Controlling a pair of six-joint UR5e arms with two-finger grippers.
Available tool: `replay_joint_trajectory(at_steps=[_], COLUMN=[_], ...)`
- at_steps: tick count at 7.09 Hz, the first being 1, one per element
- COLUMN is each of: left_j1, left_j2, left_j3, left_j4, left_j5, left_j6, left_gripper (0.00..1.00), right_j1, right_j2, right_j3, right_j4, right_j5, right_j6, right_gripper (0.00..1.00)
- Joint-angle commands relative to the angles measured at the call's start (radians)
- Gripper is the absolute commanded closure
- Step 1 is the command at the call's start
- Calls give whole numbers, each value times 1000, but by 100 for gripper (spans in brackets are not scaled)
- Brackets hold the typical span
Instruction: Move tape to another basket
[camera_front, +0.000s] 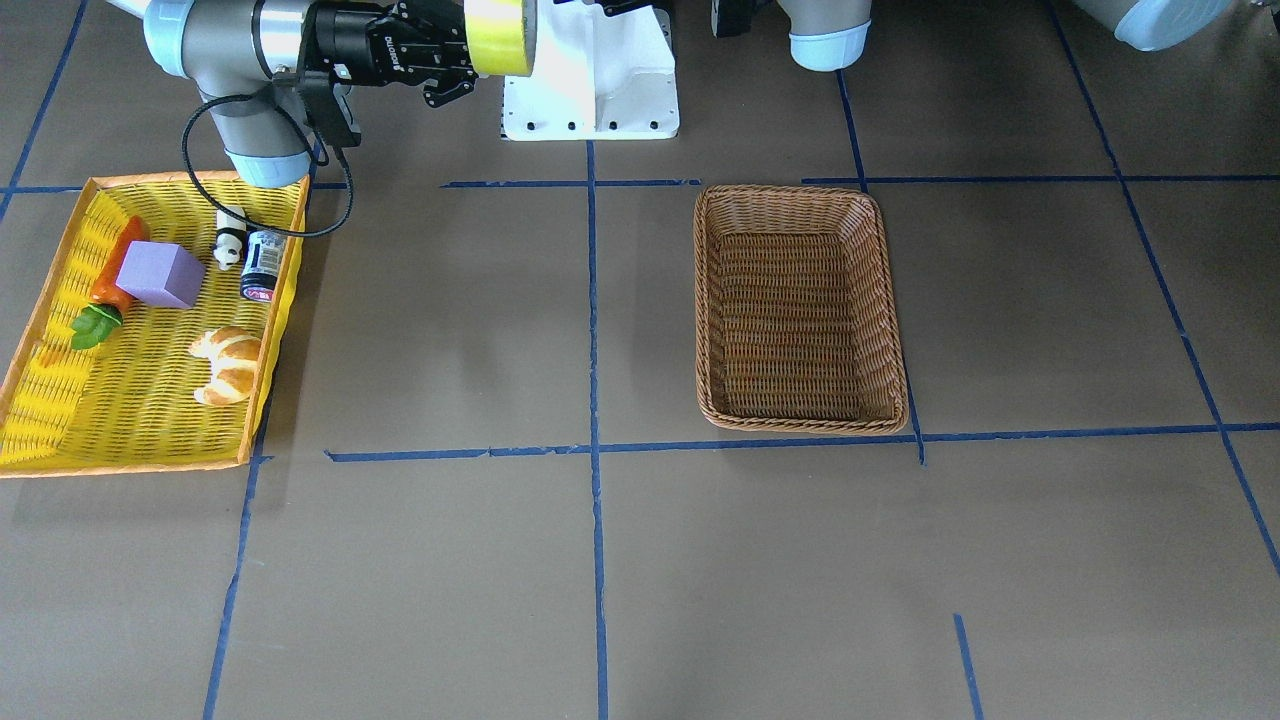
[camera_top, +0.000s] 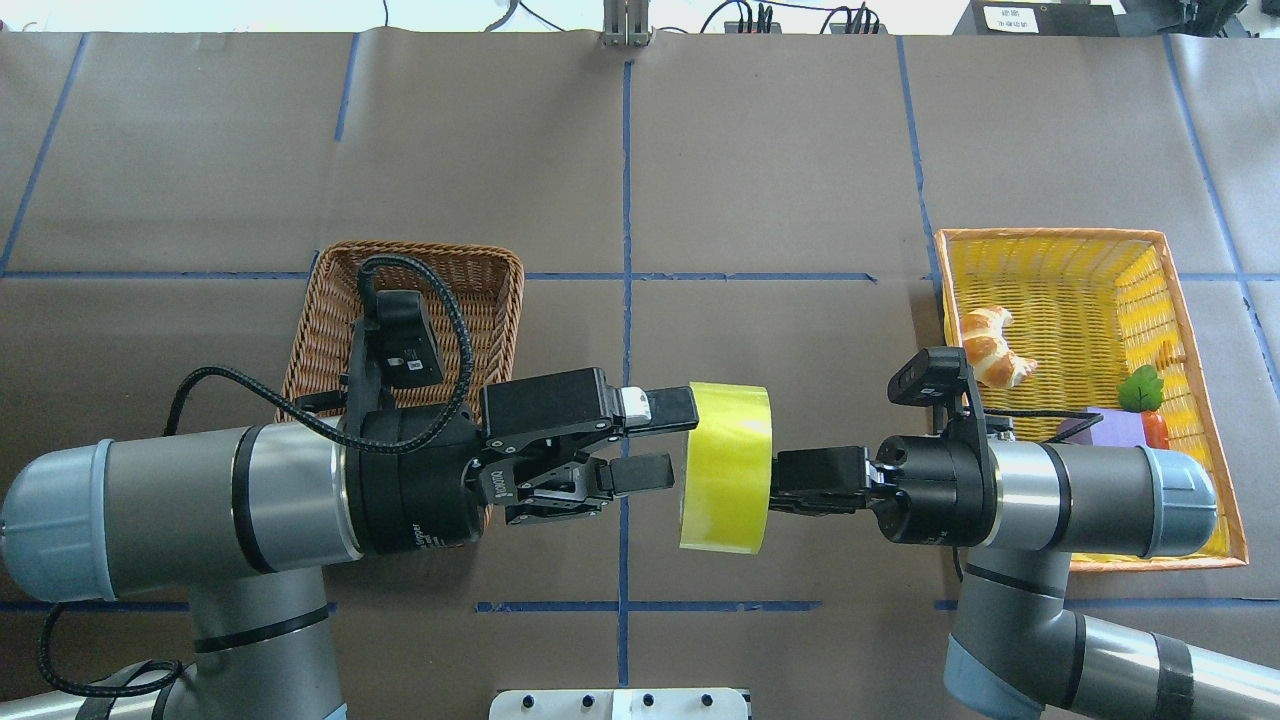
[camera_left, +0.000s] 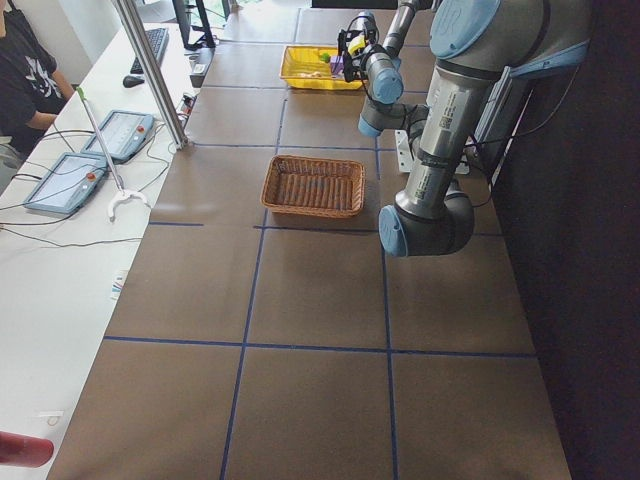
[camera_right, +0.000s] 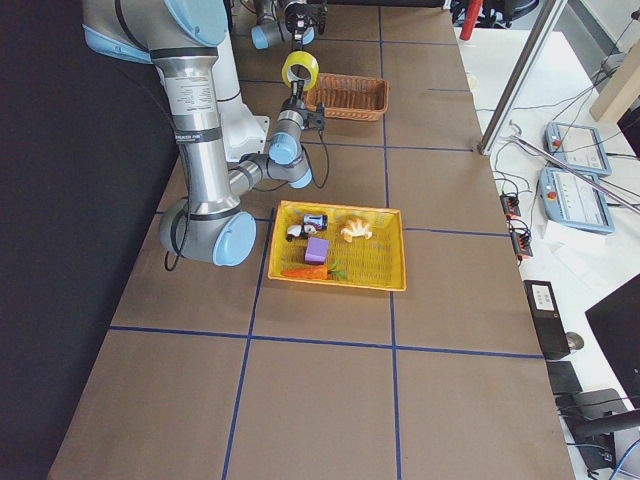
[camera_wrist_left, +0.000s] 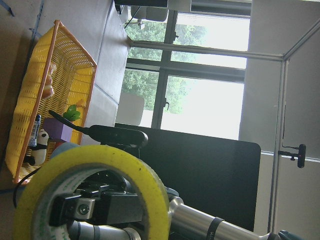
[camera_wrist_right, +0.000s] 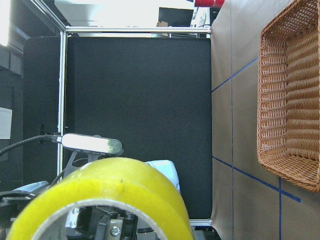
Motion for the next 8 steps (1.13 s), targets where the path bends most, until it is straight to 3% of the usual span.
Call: replay_joint_trajectory(at_steps=[1, 4, 6, 8], left_j1=[2, 24, 69, 71], left_j2=[-3, -6, -12, -40], left_j3=[9, 11, 11, 34], left_j4=[1, 7, 8, 10], left_j5=[1, 4, 83, 93], left_j6=[1, 3, 6, 7], left_gripper=[0, 0, 0, 0], right_j1=[-19, -20, -20, -26], right_j2=[0, 7, 7, 7], right_j3=[0, 0, 0, 2], right_j4=[0, 0, 0, 0], right_j5=[-7, -7, -7, -7], right_j6=[-11, -12, -11, -12], right_gripper=[100, 100, 100, 100])
